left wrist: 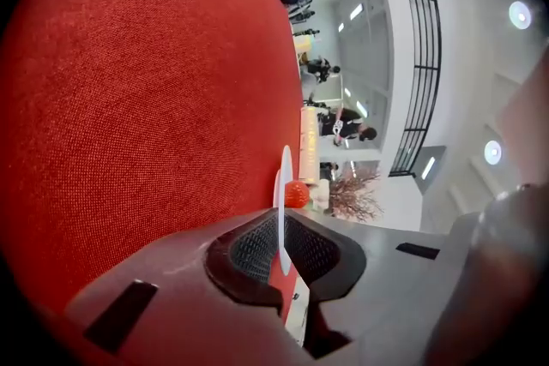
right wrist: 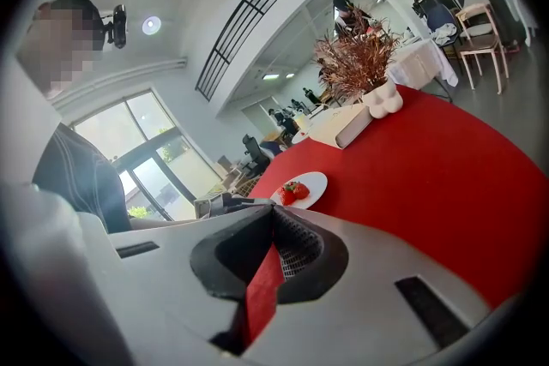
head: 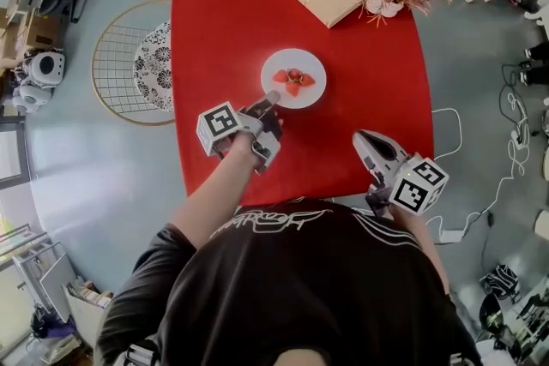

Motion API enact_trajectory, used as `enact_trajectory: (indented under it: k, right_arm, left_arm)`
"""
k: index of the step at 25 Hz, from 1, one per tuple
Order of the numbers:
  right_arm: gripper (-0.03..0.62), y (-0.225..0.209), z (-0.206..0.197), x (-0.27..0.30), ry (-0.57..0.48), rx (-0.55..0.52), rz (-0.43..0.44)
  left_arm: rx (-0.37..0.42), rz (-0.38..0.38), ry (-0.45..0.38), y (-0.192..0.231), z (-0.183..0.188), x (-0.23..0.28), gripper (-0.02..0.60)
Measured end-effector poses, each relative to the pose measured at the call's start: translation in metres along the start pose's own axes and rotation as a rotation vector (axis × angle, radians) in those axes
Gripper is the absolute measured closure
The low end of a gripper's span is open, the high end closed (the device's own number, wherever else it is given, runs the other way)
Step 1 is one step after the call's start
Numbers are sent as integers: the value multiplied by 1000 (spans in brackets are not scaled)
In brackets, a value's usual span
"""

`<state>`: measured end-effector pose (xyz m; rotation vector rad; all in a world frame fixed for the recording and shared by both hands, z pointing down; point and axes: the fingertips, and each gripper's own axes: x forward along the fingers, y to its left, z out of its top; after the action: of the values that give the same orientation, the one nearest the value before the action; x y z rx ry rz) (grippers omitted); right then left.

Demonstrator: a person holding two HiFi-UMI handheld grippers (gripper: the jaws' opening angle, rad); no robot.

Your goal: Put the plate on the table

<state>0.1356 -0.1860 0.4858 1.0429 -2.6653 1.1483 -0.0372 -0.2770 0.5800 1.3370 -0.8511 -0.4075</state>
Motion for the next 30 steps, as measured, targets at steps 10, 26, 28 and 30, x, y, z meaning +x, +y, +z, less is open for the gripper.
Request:
enact_trajectory:
  k: [10,26,28,30]
  right_arm:
    - [586,-7,2,-7,-21,9,-22]
    - [586,-5,2,-10,-25,0,-19]
    - [588,-4,3,-9,-29,-1,-18]
    - [586,-3,3,-9,-30,1,-18]
  left_arm:
    - [-4,32,-8,4,0,1,563]
    - [-19,82,15,14,-2,3,563]
    - [-33,83,15,13,-2,2,563]
    - [-34,89,15,13,-1,2,561]
